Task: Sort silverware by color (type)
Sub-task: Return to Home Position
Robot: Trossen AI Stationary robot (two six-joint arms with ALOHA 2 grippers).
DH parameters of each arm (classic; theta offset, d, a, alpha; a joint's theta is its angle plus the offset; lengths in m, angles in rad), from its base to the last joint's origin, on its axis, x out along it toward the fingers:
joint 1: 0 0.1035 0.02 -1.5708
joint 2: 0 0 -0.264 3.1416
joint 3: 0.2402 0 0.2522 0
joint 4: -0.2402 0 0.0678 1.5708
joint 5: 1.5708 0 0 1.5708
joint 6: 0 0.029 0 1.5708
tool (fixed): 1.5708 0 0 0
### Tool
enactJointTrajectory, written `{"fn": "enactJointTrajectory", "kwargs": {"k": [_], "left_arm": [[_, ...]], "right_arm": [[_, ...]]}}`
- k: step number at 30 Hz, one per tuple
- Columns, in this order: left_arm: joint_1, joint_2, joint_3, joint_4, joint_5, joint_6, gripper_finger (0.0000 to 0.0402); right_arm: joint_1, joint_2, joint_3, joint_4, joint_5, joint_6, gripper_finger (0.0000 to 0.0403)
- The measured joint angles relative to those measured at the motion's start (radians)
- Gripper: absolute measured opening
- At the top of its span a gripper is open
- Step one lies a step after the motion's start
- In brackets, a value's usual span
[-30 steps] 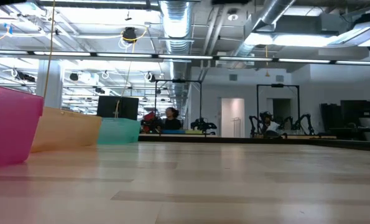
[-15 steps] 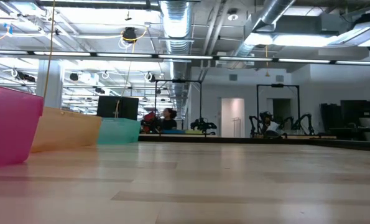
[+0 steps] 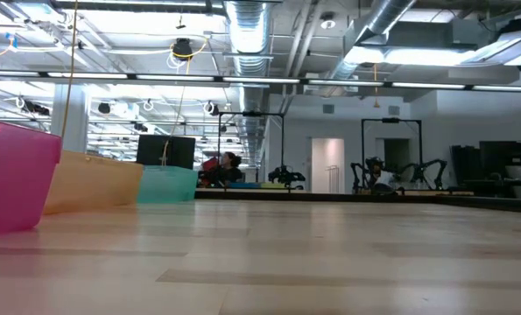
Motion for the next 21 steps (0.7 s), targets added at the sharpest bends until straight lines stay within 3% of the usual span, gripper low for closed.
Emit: {"fn": "enactJointTrajectory", "kwargs": {"k": [4,8,16,21], "left_arm": [[0.0,-0.004,-0.026,0.014,-0.007,-0.009,0.0158],[0.0,-0.06,-0.153,0.139,0.013,-0.021,0.0158],[0.0,-0.283,-0.44,0.382,0.019,-0.061,0.0158],[0.0,-0.282,-0.504,0.466,0.052,-0.047,0.0158]], "right_arm": [[-0.011,-0.103,-0.156,0.105,-0.004,0.041,0.0155],[-0.032,-0.206,-0.268,0.14,-0.002,0.095,0.0155],[-0.063,-0.426,-0.393,0.148,0.012,0.153,0.0155],[-0.07,-0.521,-0.434,0.132,0.063,0.162,0.0155]]}}
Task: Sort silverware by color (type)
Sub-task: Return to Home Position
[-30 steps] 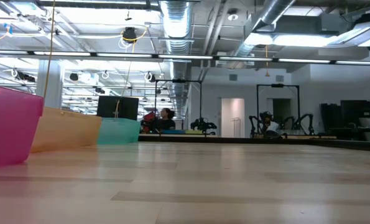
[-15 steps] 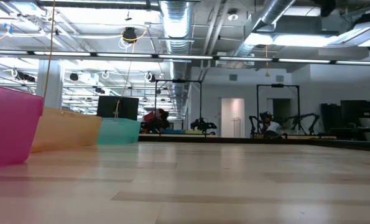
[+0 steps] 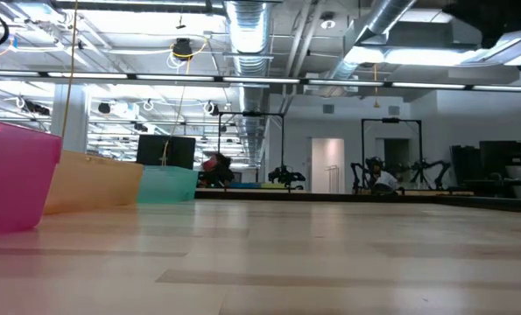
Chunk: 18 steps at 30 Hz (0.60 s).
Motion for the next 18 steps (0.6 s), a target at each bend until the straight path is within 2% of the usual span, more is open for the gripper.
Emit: {"fn": "enactJointTrajectory", "kwargs": {"k": [4,8,12,18], "left_arm": [[0.0,-0.003,-0.022,0.003,0.003,0.024,0.0158],[0.0,-0.002,-0.023,-0.036,-0.009,0.038,0.0158],[0.0,-0.002,-0.023,-0.079,-0.009,0.058,0.0158],[0.0,-0.002,-0.023,-0.112,0.017,0.065,0.0158]], "right_arm": [[-0.001,0.011,-0.016,-0.023,0.051,0.007,0.0155],[-0.003,0.001,-0.106,-0.02,0.05,0.075,0.0155],[-0.003,0.001,-0.222,0.072,0.049,0.14,0.0155],[-0.002,0.0,-0.416,0.349,0.028,0.182,0.0155]]}}
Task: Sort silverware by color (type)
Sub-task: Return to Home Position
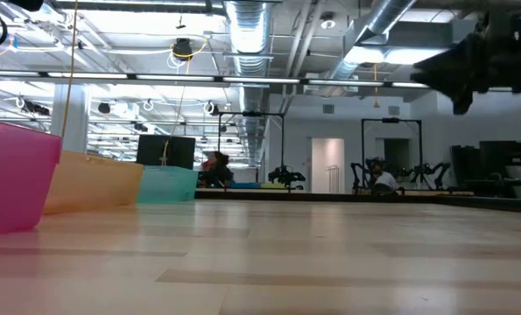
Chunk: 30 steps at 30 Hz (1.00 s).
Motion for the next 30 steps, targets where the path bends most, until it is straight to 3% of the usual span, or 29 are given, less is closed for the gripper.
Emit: {"fn": "enactJointTrajectory", "kwargs": {"k": [3,8,11,21,26,30], "left_arm": [[0.0,0.0,-0.014,-0.007,-0.011,0.0,0.0158],[0.0,0.0,-0.13,0.083,-0.071,-0.022,0.0158],[0.001,0.0,-0.128,0.035,-0.141,-0.083,0.0157],[0.001,0.001,-0.129,0.041,-0.21,-0.046,0.0157],[0.017,0.001,-0.129,-0.003,-0.31,-0.037,0.0157],[0.057,0.001,-0.129,0.032,-0.283,-0.043,0.0157]], "right_arm": [[0.0,0.002,-0.065,0.065,0.0,0.03,0.0155],[-0.002,0.008,-0.065,0.023,-0.001,0.01,0.0155],[-0.002,0.008,-0.065,0.01,0.003,-0.013,0.0155],[-0.002,0.008,-0.066,0.007,0.002,-0.071,0.0155],[-0.002,0.01,-0.066,-0.005,0.002,-0.094,0.0155],[-0.013,0.009,-0.067,0.003,0.002,-0.098,0.0155]]}}
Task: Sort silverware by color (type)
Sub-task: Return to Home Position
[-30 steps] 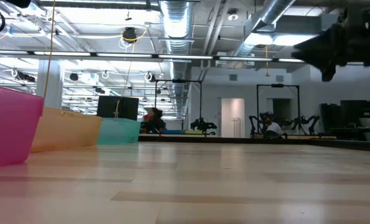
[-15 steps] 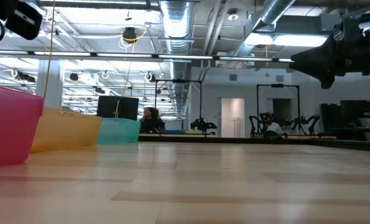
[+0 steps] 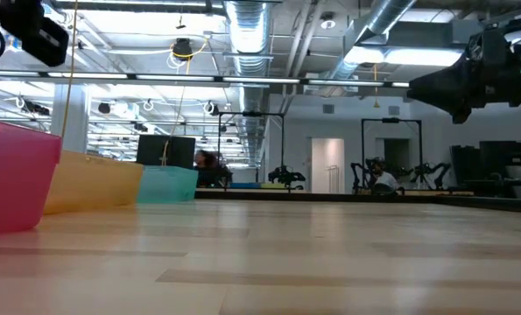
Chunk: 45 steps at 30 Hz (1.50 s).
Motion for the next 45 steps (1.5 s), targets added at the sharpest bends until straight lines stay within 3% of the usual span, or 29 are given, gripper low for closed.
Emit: {"fn": "enactJointTrajectory", "kwargs": {"k": [5,18,23,45], "left_arm": [[0.056,0.0,-0.001,0.04,0.156,0.038,0.0157],[0.156,0.0,-0.002,0.016,0.194,-0.019,0.0158],[0.184,0.0,-0.002,-0.008,0.26,-0.015,0.0158],[0.187,0.0,-0.002,-0.074,0.254,0.088,0.0158]], "right_arm": [[-0.026,0.001,0.0,-0.032,-0.002,-0.032,0.0155],[-0.105,0.002,-0.001,-0.039,-0.006,-0.053,0.0155],[-0.117,0.002,-0.002,-0.04,-0.006,-0.095,0.0155],[-0.119,0.002,-0.002,-0.049,-0.006,-0.089,0.0155]]}}
